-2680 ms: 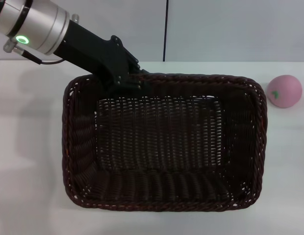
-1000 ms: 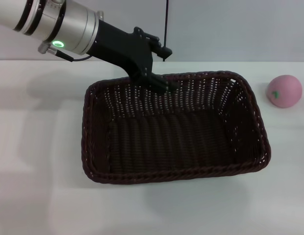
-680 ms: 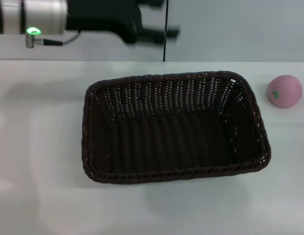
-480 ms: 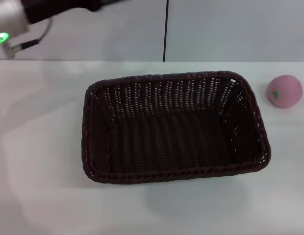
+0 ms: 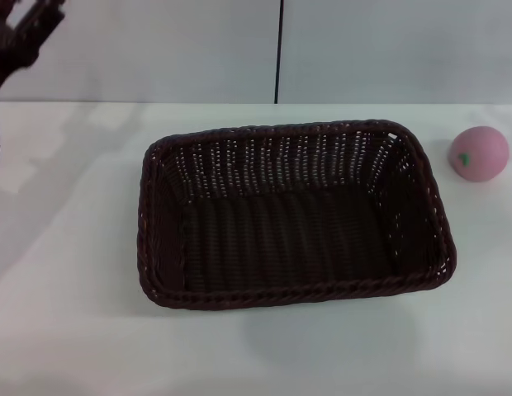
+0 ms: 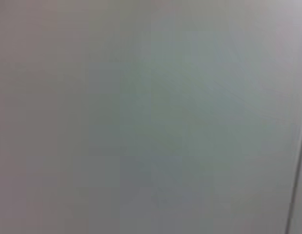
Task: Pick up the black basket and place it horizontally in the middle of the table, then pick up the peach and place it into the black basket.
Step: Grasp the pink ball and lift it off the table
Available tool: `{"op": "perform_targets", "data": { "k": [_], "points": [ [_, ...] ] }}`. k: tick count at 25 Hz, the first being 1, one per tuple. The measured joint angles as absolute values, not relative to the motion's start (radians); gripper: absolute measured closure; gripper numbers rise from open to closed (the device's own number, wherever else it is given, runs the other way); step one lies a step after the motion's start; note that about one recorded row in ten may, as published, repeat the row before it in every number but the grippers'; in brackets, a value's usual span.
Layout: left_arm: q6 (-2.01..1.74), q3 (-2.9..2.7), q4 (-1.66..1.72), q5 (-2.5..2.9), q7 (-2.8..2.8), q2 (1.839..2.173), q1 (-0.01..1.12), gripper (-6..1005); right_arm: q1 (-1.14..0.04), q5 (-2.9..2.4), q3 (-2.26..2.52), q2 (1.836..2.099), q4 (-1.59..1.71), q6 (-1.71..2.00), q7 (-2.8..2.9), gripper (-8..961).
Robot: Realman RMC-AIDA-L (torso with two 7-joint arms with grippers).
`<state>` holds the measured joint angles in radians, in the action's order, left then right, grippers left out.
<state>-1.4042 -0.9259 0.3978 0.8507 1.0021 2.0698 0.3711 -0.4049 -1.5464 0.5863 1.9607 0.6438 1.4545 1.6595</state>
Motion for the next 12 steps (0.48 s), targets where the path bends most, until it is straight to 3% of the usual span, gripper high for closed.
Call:
{"op": "perform_targets", "data": {
  "k": [12],
  "points": [
    [-1.416,-0.921,0.259,0.829,0.925,2.071,0.379,188,-0.570,-2.206,0.602,1.917,0.987,1.508,2.140,351]
  ]
}}
